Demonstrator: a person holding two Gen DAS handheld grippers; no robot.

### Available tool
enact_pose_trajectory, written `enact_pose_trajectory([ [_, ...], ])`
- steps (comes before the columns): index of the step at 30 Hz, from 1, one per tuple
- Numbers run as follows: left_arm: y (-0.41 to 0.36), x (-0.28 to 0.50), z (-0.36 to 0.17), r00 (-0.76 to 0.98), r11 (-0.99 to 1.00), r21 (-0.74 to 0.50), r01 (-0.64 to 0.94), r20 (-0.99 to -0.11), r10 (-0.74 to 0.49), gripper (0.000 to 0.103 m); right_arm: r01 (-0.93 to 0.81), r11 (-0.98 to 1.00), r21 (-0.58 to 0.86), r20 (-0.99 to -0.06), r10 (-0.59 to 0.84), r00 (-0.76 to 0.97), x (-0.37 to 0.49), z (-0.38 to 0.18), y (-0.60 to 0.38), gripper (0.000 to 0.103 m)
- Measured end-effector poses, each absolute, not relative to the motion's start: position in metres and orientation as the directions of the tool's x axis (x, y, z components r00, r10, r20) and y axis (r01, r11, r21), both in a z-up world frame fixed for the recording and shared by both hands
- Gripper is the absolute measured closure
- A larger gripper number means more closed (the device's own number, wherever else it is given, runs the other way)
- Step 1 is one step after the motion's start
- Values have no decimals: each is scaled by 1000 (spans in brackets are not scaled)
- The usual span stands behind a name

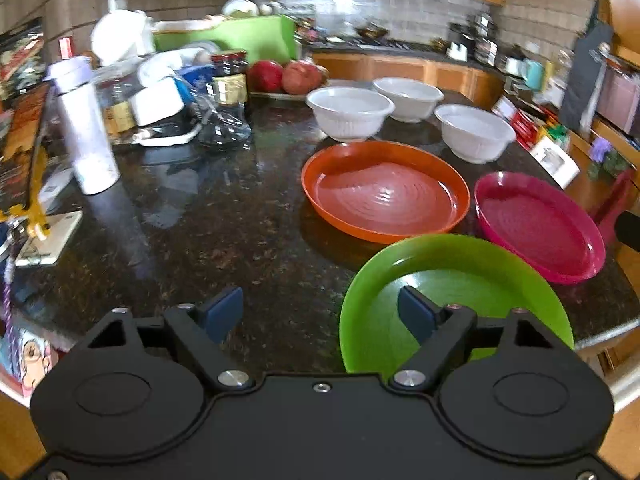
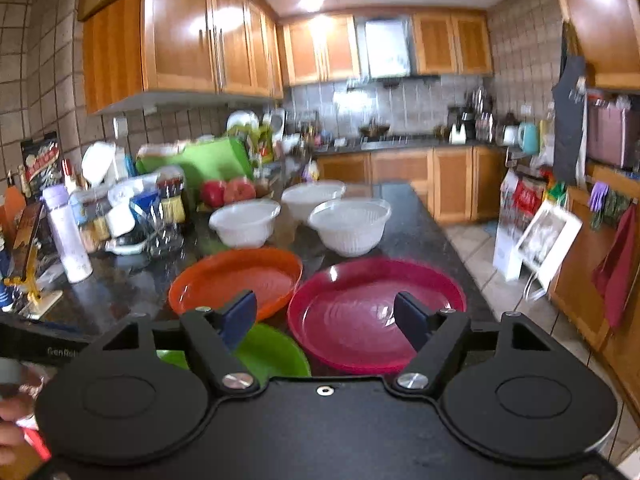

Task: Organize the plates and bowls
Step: 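Move the left gripper down to the rim of the green plate, then close the left gripper on the green plate rim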

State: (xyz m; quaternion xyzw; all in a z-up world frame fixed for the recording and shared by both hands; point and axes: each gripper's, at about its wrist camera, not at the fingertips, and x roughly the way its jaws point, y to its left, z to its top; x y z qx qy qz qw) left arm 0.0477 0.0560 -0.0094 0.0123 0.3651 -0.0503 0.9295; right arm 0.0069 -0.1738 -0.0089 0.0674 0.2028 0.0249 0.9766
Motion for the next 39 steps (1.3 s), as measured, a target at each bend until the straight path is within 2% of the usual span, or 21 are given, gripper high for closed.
enact_pose_trajectory([
  [4,58,58,-14,683,980,-11,198,-715,-146,25,7,993,120,-436,47,899,11,-14,-168,29],
  [6,58,62,-16,663,970,-6,243,-729,-171,25,17,995,100,-466,32,884,13,-17,-163,43],
  [7,58,63,-17,651,964,-6,266,-736,-184,29,19,995,96,-490,31,871,16,-18,-160,52],
  [10,61,70,-19,611,946,-22,322,-759,-225,36,36,993,117,-552,34,833,21,-23,-155,61],
  [14,64,77,-24,564,919,-39,391,-779,-273,37,86,990,108,-579,-8,815,20,-27,-145,64],
  [18,68,82,-26,539,897,-49,439,-785,-307,46,146,986,77,-570,-77,818,16,-28,-135,64],
  [21,74,84,-26,530,886,-60,461,-782,-329,47,186,981,62,-554,-121,824,12,-29,-128,64],
  [23,74,84,-26,524,874,-59,483,-780,-342,53,228,972,62,-525,-163,836,8,-29,-124,64],
  [28,74,86,-26,497,843,-60,534,-785,-370,54,299,954,-10,-478,-267,837,2,-31,-117,68],
  [32,71,90,-29,471,839,-75,539,-799,-373,59,257,966,36,-571,-191,798,10,-35,-124,88],
  [35,69,88,-28,462,841,-85,534,-804,-374,59,231,971,62,-607,-147,781,13,-38,-131,93],
  [39,61,84,-27,493,861,-47,507,-803,-334,59,198,979,53,-612,-125,781,18,-38,-140,93],
])
